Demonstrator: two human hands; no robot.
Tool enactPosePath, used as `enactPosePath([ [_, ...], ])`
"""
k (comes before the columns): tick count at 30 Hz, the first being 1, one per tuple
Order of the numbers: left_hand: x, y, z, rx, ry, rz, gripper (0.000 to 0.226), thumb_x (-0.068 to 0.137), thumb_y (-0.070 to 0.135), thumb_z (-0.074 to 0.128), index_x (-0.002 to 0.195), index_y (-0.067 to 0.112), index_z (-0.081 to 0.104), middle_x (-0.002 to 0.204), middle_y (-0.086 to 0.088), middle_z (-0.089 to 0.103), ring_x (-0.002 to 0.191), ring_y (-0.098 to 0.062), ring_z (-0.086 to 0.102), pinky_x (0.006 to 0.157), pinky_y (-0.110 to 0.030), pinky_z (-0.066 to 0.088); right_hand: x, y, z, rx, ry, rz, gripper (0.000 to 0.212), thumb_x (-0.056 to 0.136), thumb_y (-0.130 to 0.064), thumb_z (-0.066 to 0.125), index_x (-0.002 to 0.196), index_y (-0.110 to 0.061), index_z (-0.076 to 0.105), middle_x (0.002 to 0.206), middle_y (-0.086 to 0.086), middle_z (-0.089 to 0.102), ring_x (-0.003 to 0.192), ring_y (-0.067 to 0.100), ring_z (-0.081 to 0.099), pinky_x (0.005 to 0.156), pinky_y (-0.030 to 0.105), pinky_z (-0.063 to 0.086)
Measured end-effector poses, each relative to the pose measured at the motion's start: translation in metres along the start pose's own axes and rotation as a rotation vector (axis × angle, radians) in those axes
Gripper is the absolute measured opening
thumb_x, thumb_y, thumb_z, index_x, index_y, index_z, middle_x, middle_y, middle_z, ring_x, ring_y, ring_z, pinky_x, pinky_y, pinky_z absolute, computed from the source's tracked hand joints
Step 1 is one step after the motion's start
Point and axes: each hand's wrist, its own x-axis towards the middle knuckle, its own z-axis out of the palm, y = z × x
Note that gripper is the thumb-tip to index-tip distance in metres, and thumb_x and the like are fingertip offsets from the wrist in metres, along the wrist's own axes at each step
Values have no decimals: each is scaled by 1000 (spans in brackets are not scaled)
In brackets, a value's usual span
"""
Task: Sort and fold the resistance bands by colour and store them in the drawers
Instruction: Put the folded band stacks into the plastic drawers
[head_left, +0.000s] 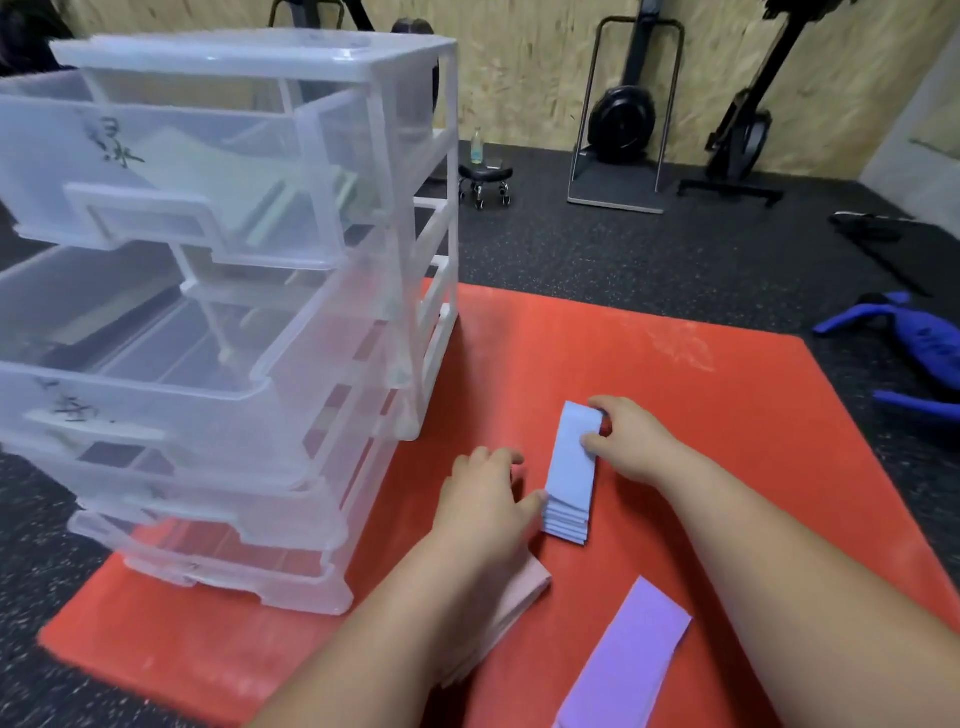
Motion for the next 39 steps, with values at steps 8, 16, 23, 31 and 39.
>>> enactPosePath([
  [8,-2,6,-13,-222,-50,-91,62,76,38,64,138,32,59,127,3,64,120,-22,60,106,-42,51,-15,-6,-3,156,74,-55,32,76,-16,73,105,-24,59,95,0,68,83,25,63,62,30,45],
  [16,-21,29,-51,-535,67,112,52,96,40,74,144,27,59,134,17,66,120,4,61,107,-32,51,-90,-42,-36,557,190,-320,47,81,9,66,116,-21,68,105,-6,75,90,4,67,79,21,54],
  [23,-69,75,-119,-660,186,273,23,90,40,78,106,24,74,92,7,77,83,-16,72,80,-39,60,-156,-87,-85,982,178,-429,44,94,11,60,131,-11,65,123,8,75,116,24,70,96,37,57],
  [31,-134,82,-195,-716,473,259,22,84,31,83,85,19,64,68,14,62,62,-6,56,64,-24,48,-226,-172,-95,1134,-68,-482,26,106,-21,53,117,-6,71,101,26,74,84,39,70,75,54,62],
  [39,-176,19,-238,-848,737,190,39,84,61,75,108,31,71,91,4,75,86,-20,74,82,-53,61,-228,-263,-120,755,-44,-669,19,101,-29,65,111,-18,77,96,7,80,78,18,71,71,31,52],
])
